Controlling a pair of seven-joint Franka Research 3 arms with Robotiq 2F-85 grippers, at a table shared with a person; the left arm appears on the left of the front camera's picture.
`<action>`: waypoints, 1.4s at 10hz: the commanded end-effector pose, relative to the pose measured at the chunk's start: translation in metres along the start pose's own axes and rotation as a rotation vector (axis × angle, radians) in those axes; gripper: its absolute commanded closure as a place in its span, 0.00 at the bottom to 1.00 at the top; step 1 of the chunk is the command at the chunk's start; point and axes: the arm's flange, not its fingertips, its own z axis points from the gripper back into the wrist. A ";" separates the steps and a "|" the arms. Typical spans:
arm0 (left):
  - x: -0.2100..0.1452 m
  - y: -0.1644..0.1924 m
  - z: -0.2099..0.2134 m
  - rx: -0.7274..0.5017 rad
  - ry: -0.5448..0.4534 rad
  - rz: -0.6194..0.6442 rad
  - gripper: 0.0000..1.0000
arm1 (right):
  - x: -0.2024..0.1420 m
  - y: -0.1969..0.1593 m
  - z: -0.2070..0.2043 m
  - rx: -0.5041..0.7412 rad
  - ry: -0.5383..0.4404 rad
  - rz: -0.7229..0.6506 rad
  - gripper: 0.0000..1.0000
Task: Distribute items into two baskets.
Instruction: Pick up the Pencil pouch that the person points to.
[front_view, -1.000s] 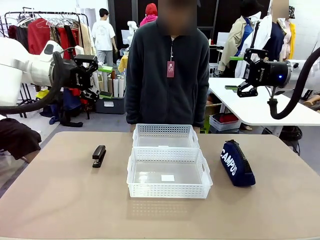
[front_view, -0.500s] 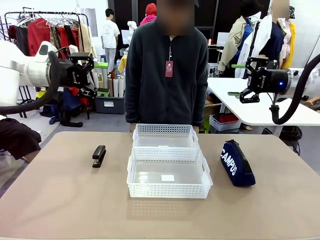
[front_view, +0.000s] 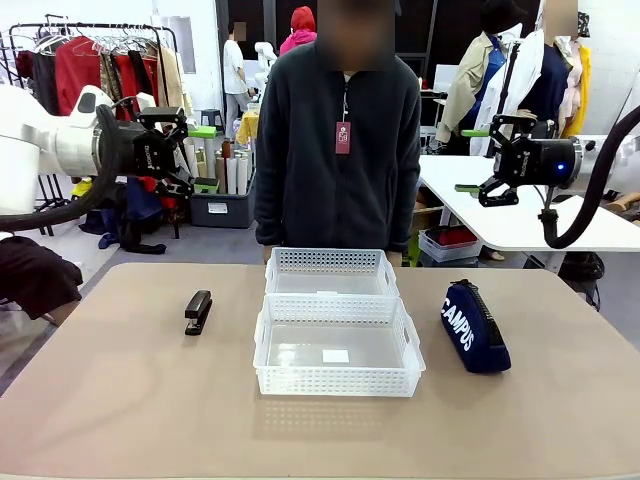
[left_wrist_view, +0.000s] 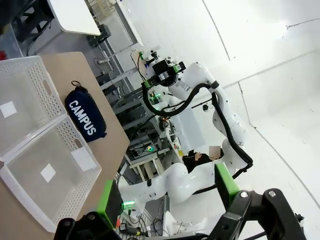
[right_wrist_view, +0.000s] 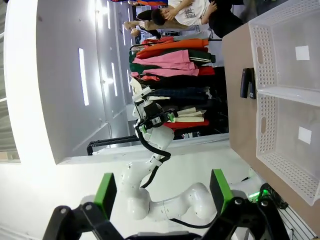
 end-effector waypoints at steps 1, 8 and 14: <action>0.001 -0.002 0.001 -0.001 -0.001 -0.005 0.00 | 0.000 0.000 0.001 0.013 -0.006 -0.011 0.00; 0.001 -0.002 0.001 -0.001 -0.001 -0.005 0.00 | 0.000 0.000 0.001 0.013 -0.006 -0.011 0.00; 0.001 -0.002 0.001 -0.001 -0.001 -0.005 0.00 | 0.000 0.000 0.001 0.013 -0.006 -0.011 0.00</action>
